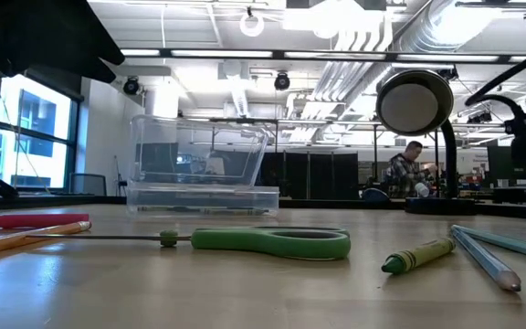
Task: Pick & place school supplies into a supply box
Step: Put the right yellow pencil into the supply box
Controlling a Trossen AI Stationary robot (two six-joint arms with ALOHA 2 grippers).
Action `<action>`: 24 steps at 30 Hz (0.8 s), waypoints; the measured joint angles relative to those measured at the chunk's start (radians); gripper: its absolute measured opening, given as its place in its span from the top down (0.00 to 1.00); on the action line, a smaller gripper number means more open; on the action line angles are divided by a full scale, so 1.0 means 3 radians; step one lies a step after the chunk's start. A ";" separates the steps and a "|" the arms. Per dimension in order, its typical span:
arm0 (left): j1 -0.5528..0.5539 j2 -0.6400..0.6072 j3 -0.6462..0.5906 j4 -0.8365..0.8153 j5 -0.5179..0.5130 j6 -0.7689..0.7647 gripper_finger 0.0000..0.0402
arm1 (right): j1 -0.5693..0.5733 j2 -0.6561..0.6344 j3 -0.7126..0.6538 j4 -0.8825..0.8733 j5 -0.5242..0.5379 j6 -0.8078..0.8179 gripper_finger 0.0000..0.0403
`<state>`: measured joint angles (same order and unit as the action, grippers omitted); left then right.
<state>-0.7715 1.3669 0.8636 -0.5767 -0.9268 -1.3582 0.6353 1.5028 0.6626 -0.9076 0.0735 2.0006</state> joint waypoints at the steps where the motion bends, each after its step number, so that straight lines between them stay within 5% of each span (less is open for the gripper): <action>1: 0.0000 -0.0001 0.0000 -0.0001 0.0000 0.0000 0.55 | 0.0001 -0.0004 -0.0031 0.0058 0.0012 -0.0008 0.77; 10: 0.0000 -0.0001 0.0001 0.0000 -0.0003 0.0000 0.56 | 0.0001 -0.0007 -0.0164 0.0195 0.0161 -0.0245 0.77; 24: 0.0000 0.0000 0.0000 0.0008 -0.0079 -0.0013 0.55 | -0.0258 0.0007 -0.0190 0.0245 0.1033 -0.0771 0.86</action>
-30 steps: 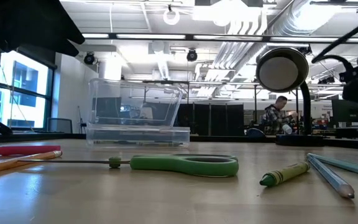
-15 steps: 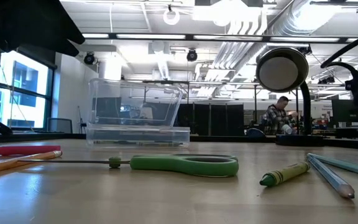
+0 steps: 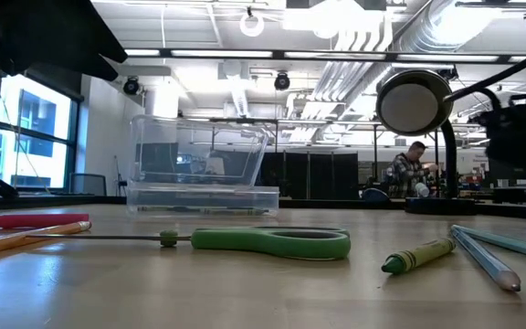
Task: Pick & place school supplies into a supply box
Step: Put the right yellow pencil into the supply box
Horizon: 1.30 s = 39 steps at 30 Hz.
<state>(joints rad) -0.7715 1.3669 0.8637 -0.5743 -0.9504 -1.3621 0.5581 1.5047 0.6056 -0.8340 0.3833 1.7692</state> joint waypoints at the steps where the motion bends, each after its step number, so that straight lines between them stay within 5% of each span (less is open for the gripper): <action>1: 0.0000 -0.0001 -0.0001 0.0000 0.0000 -0.0001 0.55 | -0.0023 0.0000 -0.0002 0.0044 0.0079 -0.0061 0.87; 11: 0.0000 0.0001 0.0000 0.0031 -0.0011 -0.0022 0.55 | -0.0421 0.0008 -0.0009 0.0326 0.0779 -0.0775 0.88; 19: 0.0000 -0.0001 0.0001 0.0175 0.0079 -0.0013 0.55 | -0.0592 0.0001 -0.0003 0.0480 0.0323 -0.0939 0.88; 39: 0.0000 0.0000 -0.0001 0.0173 0.0052 -0.0002 0.55 | -0.0562 -0.0239 0.0163 0.0055 0.0349 -0.0825 0.89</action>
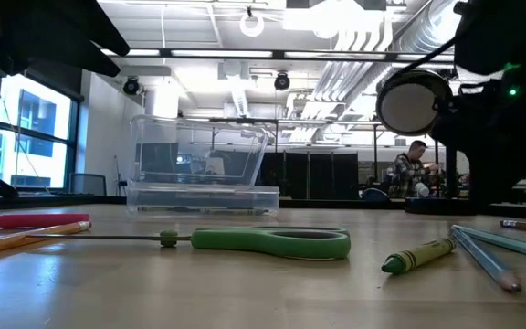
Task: Pick & place school supplies into a supply box
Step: Put the right yellow pencil into the supply box
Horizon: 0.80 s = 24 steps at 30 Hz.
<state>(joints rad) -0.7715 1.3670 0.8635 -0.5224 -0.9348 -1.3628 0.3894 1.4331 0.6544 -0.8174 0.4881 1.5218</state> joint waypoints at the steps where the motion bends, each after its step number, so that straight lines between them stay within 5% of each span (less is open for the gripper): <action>1: 0.0000 -0.0001 0.0001 0.0001 0.0000 0.0001 0.55 | 0.0002 -0.0026 0.0000 -0.0023 -0.0025 0.0011 0.89; 24: -0.0001 -0.0001 0.0001 -0.0004 -0.0015 0.0027 0.55 | 0.0065 -0.0041 -0.0013 -0.0089 -0.0162 0.0163 0.89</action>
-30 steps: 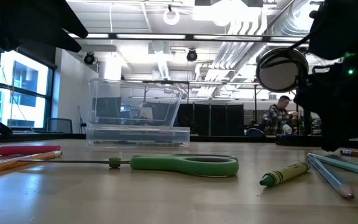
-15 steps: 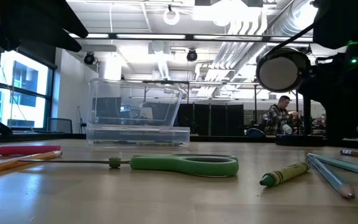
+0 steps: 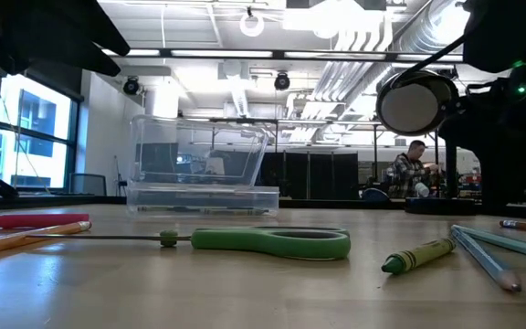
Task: Pick & place school supplies into a supply box
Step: Put the right yellow pencil into the supply box
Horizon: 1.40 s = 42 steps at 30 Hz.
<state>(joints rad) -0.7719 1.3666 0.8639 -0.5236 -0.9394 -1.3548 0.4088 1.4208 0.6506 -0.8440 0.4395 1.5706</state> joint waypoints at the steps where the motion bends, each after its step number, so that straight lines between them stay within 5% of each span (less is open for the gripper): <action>1: 0.0000 0.0001 0.0000 0.0001 0.0001 0.0000 0.56 | 0.0000 0.0000 0.0000 0.0001 -0.0003 -0.0001 0.89; 23: 0.0000 0.0000 0.0000 -0.0003 -0.0010 -0.0009 0.55 | 0.0080 0.0001 -0.0234 0.0300 -0.0038 0.0078 0.89; 42: 0.0000 0.0000 -0.0001 -0.0003 -0.0041 -0.0003 0.55 | 0.0079 0.0001 -0.0234 0.0421 0.0055 -0.0130 1.00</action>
<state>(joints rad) -0.7719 1.3667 0.8635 -0.5243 -0.9516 -1.3556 0.4324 1.4212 0.5804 -0.7176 0.4561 1.5316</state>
